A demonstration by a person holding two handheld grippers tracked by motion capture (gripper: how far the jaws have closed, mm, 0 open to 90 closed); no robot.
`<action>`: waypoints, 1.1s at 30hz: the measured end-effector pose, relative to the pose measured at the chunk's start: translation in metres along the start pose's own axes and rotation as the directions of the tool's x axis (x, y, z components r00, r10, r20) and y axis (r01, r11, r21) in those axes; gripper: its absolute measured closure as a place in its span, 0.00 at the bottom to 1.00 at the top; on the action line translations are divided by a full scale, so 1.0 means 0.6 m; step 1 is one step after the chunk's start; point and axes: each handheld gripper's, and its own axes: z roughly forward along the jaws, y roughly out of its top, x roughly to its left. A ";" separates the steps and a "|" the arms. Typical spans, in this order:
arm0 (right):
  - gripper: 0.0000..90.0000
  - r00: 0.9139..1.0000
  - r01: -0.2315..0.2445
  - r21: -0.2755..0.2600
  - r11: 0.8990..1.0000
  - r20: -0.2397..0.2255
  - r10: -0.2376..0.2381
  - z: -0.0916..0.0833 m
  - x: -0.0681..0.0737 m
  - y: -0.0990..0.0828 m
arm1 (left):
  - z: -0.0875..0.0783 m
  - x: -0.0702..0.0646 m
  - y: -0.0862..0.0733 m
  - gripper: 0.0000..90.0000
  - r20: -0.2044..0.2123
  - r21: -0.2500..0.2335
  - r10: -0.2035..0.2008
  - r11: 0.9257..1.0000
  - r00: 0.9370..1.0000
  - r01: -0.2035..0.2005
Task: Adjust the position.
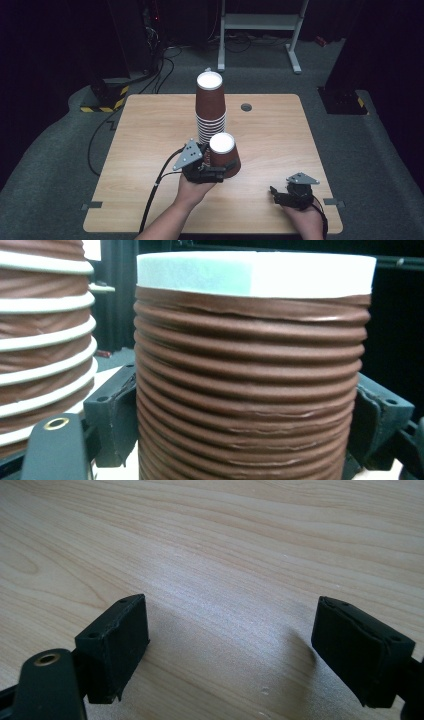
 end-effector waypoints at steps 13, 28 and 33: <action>0.24 0.999 0.039 -0.098 0.994 0.003 -0.039 -0.021 0.017 0.001 | 0.009 -0.003 -0.026 0.20 0.030 0.023 -0.056 0.998 0.998 0.055; 0.29 0.996 0.086 -0.198 0.976 -0.004 -0.089 -0.041 0.045 0.008 | 0.018 0.006 -0.035 0.20 0.048 0.061 -0.115 0.992 0.992 0.112; 0.29 0.997 0.073 -0.221 0.973 -0.017 -0.079 -0.044 0.048 0.010 | 0.025 0.007 -0.037 0.20 0.058 0.066 -0.128 0.990 0.990 0.124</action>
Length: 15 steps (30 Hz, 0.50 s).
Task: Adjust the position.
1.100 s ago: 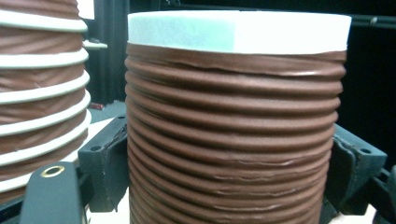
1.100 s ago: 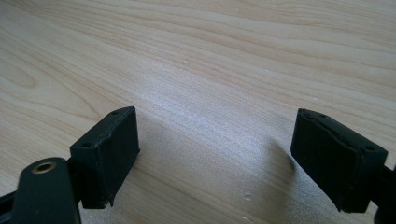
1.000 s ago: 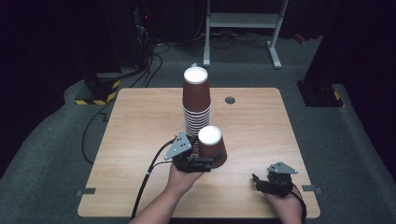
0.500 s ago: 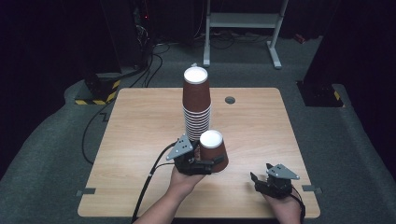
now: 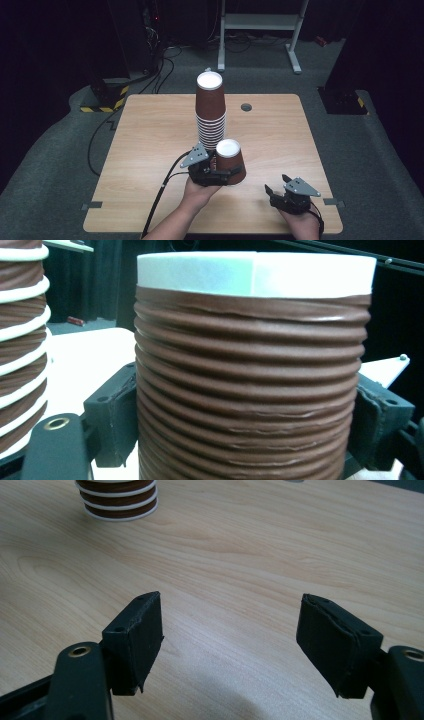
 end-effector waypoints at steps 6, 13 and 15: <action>0.31 1.000 0.019 -0.028 0.999 -0.002 -0.019 -0.005 0.007 0.003 | 0.003 -0.002 0.003 0.20 0.026 -0.006 -0.029 1.000 0.999 0.029; 0.31 1.000 0.027 -0.063 0.998 -0.001 -0.027 -0.012 0.016 0.011 | 0.007 -0.004 0.003 0.20 0.048 -0.001 -0.050 0.999 0.998 0.050; 0.32 1.000 0.016 -0.074 0.997 -0.006 -0.017 -0.016 0.017 0.014 | 0.010 -0.004 0.001 0.20 0.061 0.001 -0.064 0.998 0.996 0.064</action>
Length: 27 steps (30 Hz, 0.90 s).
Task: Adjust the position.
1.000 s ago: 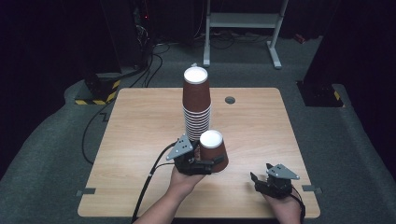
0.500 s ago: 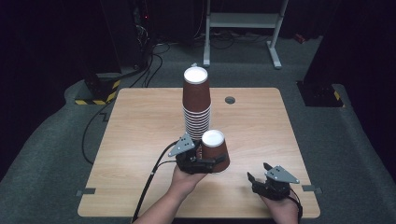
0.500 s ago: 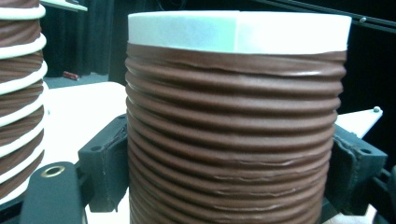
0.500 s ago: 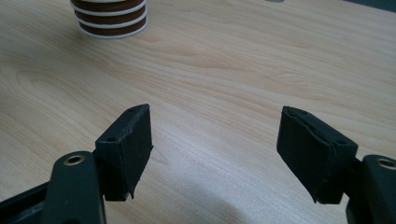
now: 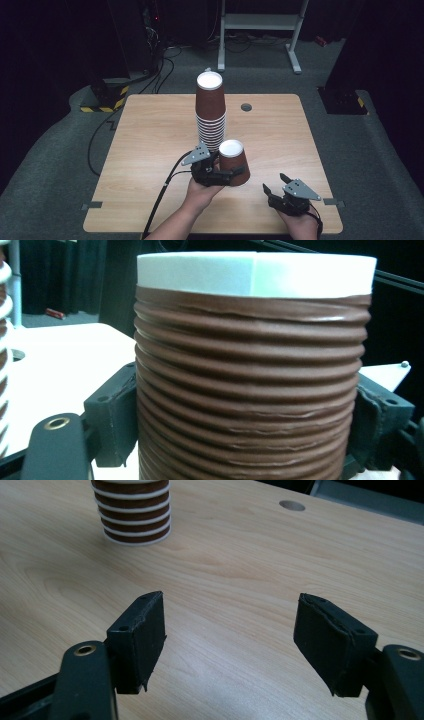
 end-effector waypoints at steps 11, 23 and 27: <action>0.33 1.000 0.010 -0.090 0.996 -0.006 -0.010 -0.016 0.018 0.015 | 0.012 0.000 -0.006 0.20 0.069 0.005 -0.069 0.998 0.995 0.069; 0.41 0.998 0.045 -0.184 0.982 -0.040 -0.053 -0.028 0.051 0.023 | 0.030 0.008 -0.024 0.20 0.148 0.056 -0.205 0.979 0.968 0.199; 0.45 0.997 0.044 -0.207 0.977 -0.053 -0.056 -0.031 0.058 0.024 | 0.033 0.010 -0.028 0.20 0.149 0.063 -0.221 0.975 0.964 0.213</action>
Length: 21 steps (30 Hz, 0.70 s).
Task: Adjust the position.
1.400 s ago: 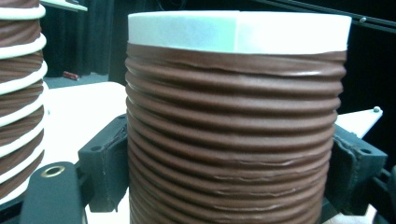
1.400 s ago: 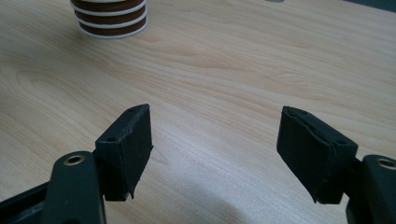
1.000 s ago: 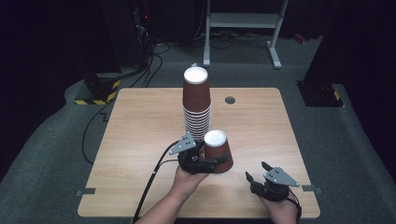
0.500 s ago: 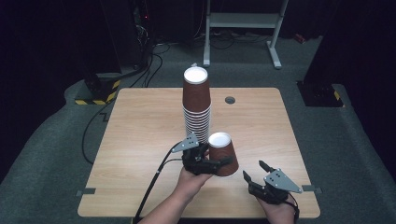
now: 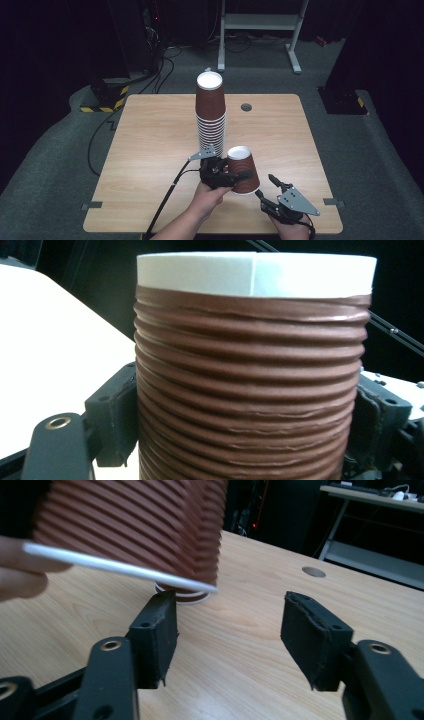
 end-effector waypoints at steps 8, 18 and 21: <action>0.56 1.000 0.020 -0.067 0.998 -0.006 -0.021 0.001 0.009 0.004 | 0.002 0.004 0.001 0.20 0.019 -0.007 -0.043 0.999 0.999 0.043; 0.65 1.000 0.011 -0.117 0.993 -0.019 -0.014 0.008 0.008 0.003 | -0.017 -0.005 0.018 0.20 0.018 -0.051 -0.040 0.998 0.999 0.040; 0.66 1.000 0.013 -0.142 0.990 -0.011 -0.015 0.008 0.013 0.009 | -0.024 -0.012 0.027 0.20 0.016 -0.058 -0.027 0.998 1.000 0.027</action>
